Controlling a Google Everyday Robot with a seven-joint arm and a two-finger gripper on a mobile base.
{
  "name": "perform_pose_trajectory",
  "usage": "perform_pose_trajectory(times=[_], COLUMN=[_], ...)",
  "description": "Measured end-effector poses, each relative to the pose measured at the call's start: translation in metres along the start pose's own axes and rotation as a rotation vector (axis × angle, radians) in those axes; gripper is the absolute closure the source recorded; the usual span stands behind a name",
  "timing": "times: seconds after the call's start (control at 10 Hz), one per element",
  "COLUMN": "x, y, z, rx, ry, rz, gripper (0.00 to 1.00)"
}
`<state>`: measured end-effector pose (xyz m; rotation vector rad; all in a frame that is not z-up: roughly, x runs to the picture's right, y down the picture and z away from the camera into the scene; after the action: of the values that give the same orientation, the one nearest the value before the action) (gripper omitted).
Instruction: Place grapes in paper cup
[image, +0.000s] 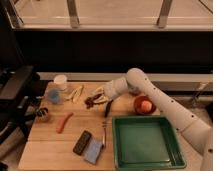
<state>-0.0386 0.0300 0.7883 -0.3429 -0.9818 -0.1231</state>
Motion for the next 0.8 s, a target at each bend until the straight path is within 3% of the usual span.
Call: perform_pose_trajectory(times=[0.4,0.8], x=[0.016,-0.006], y=[-0.081,-0.133], z=[-0.014,0.003], rx=[-0.01,-0.018], ry=[0.087,0.064], rz=[-0.107,-0.203], gripper=[0.81,0.81])
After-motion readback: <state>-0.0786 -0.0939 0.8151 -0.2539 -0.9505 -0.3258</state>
